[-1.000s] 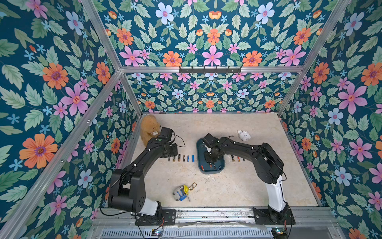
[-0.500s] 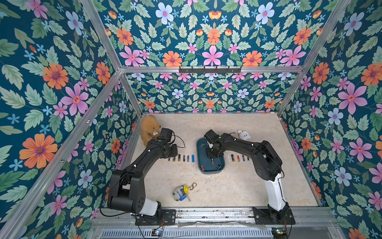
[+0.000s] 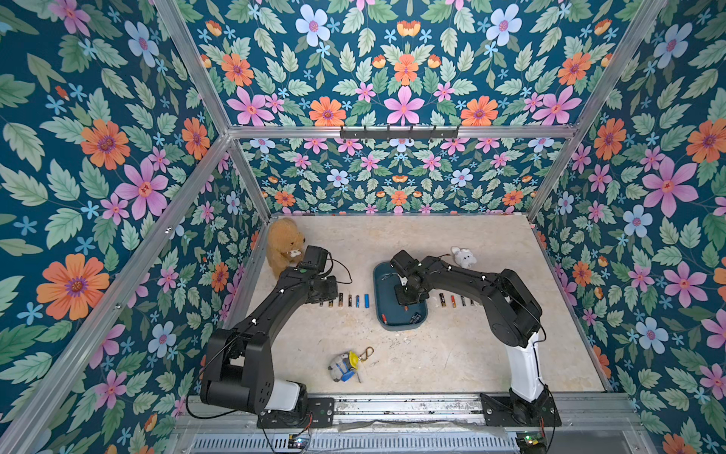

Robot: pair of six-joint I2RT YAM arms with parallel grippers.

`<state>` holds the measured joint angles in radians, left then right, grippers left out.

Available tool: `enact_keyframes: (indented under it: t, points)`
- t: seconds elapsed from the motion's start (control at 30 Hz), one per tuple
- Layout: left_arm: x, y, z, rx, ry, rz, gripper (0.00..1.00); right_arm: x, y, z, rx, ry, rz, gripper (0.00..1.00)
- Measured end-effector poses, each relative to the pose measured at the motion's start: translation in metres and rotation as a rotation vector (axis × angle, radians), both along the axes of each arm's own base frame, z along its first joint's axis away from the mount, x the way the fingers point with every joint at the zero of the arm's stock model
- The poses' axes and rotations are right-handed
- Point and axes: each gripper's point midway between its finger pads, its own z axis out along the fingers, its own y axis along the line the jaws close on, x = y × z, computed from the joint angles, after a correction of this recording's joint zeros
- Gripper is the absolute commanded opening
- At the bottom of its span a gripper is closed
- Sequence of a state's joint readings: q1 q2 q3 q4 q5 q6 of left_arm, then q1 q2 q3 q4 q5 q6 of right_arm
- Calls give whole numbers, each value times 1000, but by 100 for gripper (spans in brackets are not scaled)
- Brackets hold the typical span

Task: Take the batteries out of the storage box
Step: Pick up the battery from the storage box, then place the battery at the center of the board.

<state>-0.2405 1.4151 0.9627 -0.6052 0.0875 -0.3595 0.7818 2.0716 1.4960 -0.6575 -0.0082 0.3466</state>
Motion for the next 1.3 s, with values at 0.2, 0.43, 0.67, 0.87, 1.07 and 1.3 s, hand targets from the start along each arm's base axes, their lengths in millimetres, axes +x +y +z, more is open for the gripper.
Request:
enact_keyframes:
  t: [0.2, 0.43, 0.67, 0.87, 1.07, 1.3]
  points:
    - [-4, 0, 0, 0, 0, -1, 35, -2, -1, -1, -8, -4, 4, 27]
    - [-3, 0, 0, -1, -3, -1, 35, -1, 1, -1, -11, 0, 5, 16]
    - [-1, -4, 4, -8, -12, -7, 35, 1, 3, 9, -3, -3, 5, 16]
    - [-1, -8, 4, -14, -15, -17, 35, 10, 1, 42, 57, -48, -43, 16]
    - [1, -11, 5, -25, -25, -24, 35, 17, -3, 69, 98, -83, -98, 16]
    - [2, -17, 8, -46, -31, -44, 35, 15, -33, 98, 118, -123, -181, 15]
